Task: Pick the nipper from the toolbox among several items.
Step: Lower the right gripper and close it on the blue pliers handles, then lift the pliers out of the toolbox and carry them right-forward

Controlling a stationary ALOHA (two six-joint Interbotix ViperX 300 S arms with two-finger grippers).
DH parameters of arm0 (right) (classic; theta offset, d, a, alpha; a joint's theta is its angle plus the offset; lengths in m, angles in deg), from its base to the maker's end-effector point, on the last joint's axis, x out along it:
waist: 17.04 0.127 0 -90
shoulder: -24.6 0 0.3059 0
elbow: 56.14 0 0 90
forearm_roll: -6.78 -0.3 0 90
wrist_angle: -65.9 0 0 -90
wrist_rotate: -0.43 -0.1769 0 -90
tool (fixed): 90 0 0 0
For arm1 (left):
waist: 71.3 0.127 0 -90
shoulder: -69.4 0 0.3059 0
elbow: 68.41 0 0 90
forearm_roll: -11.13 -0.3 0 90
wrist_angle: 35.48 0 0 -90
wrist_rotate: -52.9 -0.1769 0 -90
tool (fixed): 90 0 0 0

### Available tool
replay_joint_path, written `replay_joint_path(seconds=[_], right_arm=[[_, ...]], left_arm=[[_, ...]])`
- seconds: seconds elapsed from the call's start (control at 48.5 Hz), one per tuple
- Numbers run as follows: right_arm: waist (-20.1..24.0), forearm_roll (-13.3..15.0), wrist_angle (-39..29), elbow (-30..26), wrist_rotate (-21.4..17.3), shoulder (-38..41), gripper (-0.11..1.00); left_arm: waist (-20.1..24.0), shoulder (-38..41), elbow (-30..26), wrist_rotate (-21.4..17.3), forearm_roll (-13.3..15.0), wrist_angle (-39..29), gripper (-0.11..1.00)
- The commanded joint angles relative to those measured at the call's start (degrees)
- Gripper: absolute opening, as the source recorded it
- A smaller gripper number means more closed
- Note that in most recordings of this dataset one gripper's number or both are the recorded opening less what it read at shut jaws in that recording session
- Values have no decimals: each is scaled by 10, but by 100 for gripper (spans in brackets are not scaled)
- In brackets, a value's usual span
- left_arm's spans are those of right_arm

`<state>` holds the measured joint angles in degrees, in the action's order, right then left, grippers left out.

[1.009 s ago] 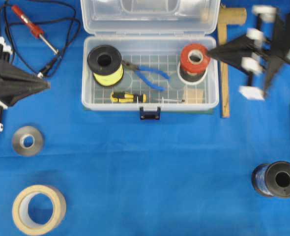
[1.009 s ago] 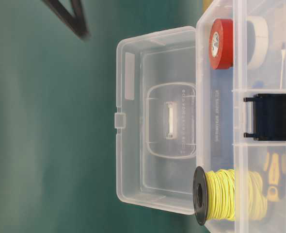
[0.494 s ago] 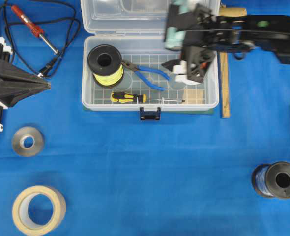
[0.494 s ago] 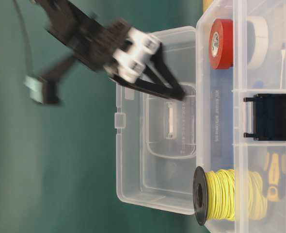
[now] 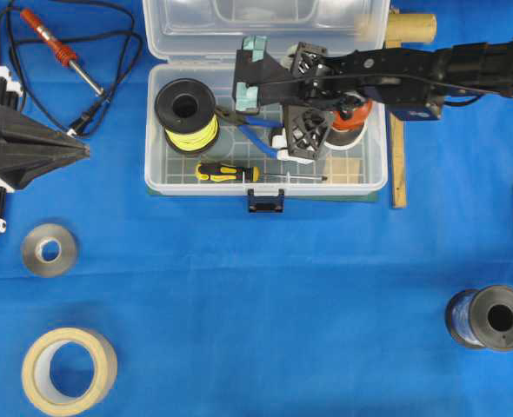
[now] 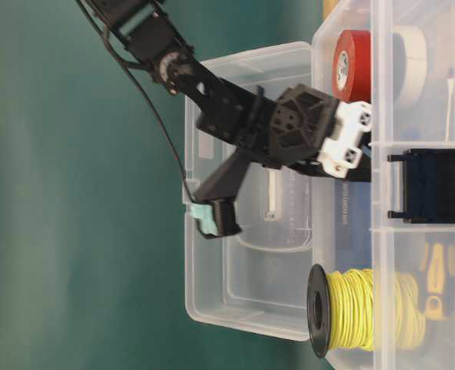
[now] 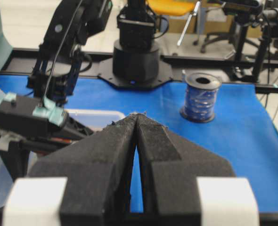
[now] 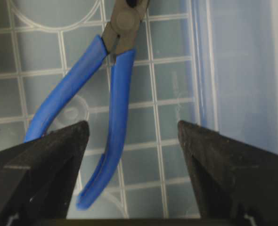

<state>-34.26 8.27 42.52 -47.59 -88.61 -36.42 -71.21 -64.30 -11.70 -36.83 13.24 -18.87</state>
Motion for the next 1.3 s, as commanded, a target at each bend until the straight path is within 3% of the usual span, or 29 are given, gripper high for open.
replay_joint_path(seconds=[0.0, 0.082, 0.268, 0.597, 0.989, 1.154, 1.277], right_arm=[[-1, 3, 4, -15, 5, 2, 74], [1, 3, 2, -17, 11, 7, 63], [16, -2, -1, -16, 39, 7, 13], [10, -14, -8, -11, 38, -19, 13], [-15, -11, -24, 19, 33, -200, 13], [8, -13, -25, 45, 25, -269, 13], [54, -14, -11, 75, 7, -300, 13]], left_arm=[[0, 4, -5, 1, 1, 3, 0], [0, 4, -5, 1, 1, 3, 0], [0, 4, -6, 0, 1, 3, 0], [1, 4, -5, 5, 2, 3, 0], [0, 3, -6, 5, 2, 3, 0], [3, 3, -6, 5, 3, 3, 0], [4, 4, -5, 5, 3, 3, 0]])
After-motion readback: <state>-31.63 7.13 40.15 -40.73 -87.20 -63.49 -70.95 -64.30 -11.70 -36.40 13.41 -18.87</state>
